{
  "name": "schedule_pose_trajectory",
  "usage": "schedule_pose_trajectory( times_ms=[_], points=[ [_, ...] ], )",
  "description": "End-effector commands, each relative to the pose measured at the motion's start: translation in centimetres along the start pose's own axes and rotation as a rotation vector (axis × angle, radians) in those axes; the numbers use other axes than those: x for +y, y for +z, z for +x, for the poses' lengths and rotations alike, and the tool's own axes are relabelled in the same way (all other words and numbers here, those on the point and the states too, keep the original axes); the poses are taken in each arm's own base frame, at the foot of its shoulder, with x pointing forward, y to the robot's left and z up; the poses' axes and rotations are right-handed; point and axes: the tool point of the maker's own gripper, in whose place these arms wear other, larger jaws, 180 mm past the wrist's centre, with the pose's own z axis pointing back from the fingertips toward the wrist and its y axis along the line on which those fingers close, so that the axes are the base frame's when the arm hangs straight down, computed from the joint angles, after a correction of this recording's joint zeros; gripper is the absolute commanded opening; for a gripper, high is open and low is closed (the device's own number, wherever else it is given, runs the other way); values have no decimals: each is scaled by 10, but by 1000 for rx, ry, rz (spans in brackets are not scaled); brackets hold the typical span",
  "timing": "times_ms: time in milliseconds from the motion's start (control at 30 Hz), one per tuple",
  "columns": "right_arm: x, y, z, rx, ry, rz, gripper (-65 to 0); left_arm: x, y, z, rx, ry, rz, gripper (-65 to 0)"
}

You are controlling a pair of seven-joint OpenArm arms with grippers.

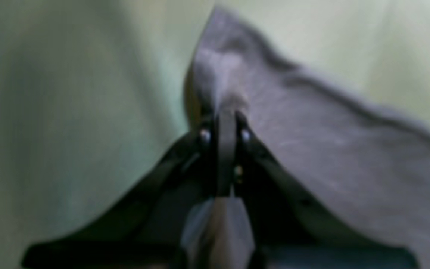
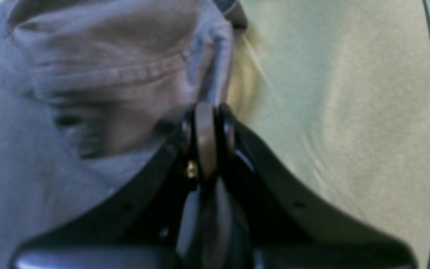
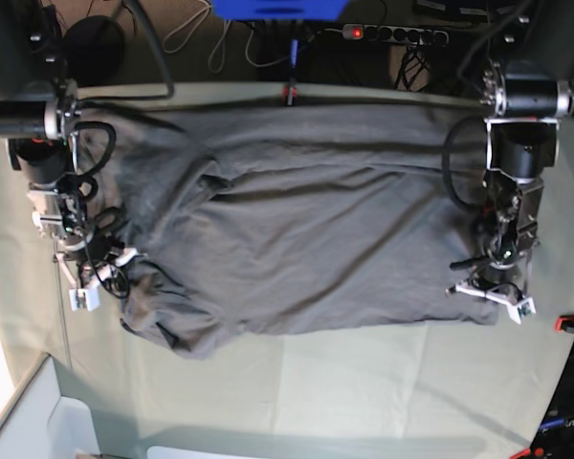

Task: Layout the t-shirt on the table in an organized manner, then fold the t-shirt properly
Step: 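Reach both grippers across the shirt and grasp its opposite edge, then fold the grasped edge with both grippers over toward the held side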

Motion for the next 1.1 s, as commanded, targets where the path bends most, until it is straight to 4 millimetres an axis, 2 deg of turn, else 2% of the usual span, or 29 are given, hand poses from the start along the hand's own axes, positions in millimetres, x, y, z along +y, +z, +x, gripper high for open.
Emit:
schedule_pose_trajectory(
  times_ms=[0,133,300,367,533,600,733,933,1067],
  points=[
    [-4,5,-15,76,23,10,-650,-3,1,29,-73,-2,-10,-641],
    [1,14,-9,6,67,25,-650,-5,9,34,-110,-14,-29,-650],
    [7,33,3,-94,111,30,-650,0,13,21,-97,-24,-25,-650],
    [0,42,7,-125,102,5,-650,4,16,14,-88,-27,-24,-650],
    [-18,62,15,-181,87,-50,-650,22,30,22,-143,15,-6,-650],
    [-22,70,13,-190,87,-66,-650,25,35,25,-160,19,-5,-650],
    [-25,89,3,-196,106,-79,-650,31,40,7,-109,11,0,-650],
    [-12,118,-12,-196,162,-60,-650,31,48,-2,-93,-3,-12,-650],
    [-7,130,-22,-182,177,-50,-650,32,58,-7,-98,-18,-21,-650]
  ],
)
